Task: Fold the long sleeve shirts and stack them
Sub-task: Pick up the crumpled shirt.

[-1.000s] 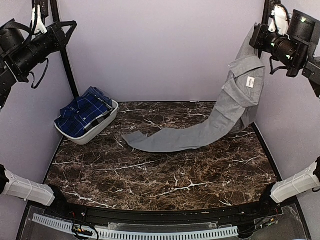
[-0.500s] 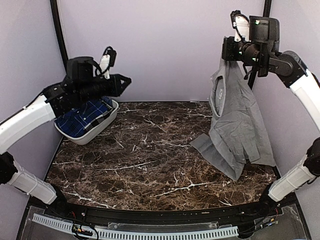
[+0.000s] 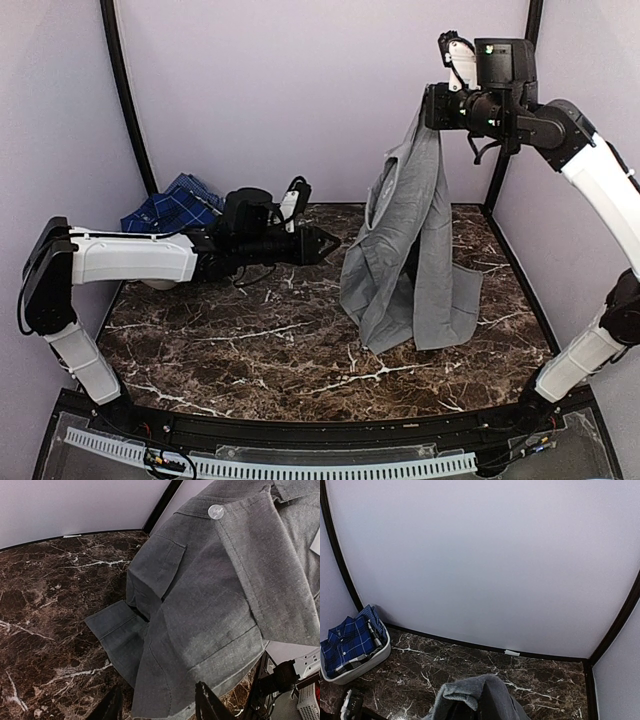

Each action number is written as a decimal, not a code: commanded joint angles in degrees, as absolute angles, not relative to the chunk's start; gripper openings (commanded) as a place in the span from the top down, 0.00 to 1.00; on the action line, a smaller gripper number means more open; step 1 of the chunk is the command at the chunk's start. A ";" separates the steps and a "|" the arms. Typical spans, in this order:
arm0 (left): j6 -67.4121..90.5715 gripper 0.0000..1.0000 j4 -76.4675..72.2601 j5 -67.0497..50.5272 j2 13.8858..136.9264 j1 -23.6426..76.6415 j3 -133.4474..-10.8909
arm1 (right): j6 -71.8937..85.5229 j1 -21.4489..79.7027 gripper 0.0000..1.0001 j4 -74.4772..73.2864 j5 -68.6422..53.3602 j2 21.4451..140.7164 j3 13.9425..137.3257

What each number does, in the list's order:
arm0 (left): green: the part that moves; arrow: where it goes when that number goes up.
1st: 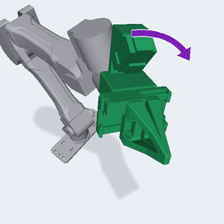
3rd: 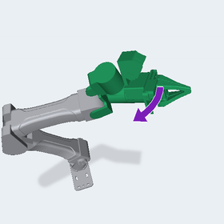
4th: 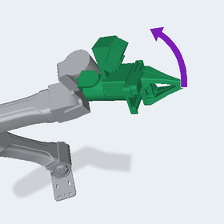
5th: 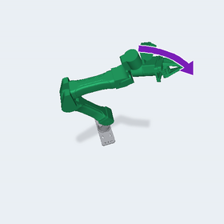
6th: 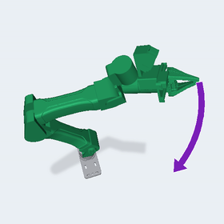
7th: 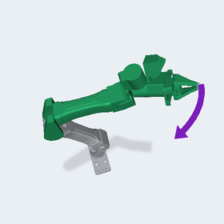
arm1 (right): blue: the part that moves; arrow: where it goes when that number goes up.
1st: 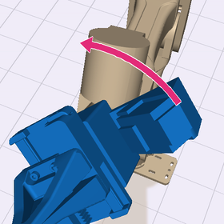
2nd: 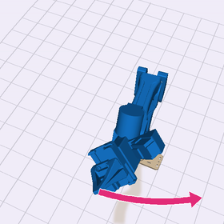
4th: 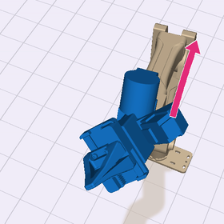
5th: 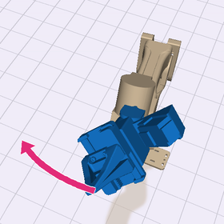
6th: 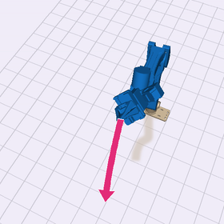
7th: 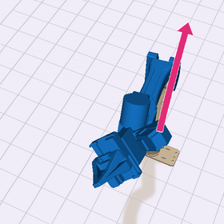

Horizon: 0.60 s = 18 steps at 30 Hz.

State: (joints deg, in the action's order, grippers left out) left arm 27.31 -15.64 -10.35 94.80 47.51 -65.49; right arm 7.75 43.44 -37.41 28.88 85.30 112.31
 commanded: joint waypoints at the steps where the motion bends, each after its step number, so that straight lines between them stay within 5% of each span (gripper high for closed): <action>1: 28.21 0.52 -23.89 -15.10 96.01 47.99 -63.88 | 8.97 43.24 1.00 -36.24 27.22 85.14 114.82; 18: 24.56 0.43 -29.59 -10.59 97.45 56.23 -55.76 | 9.75 43.33 1.00 -39.68 27.08 84.84 115.63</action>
State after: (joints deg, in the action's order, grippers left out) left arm 26.11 -27.05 -13.74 96.95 54.70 -55.66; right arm 8.88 43.44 -40.86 26.98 85.30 114.56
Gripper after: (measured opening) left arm 0.547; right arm 0.006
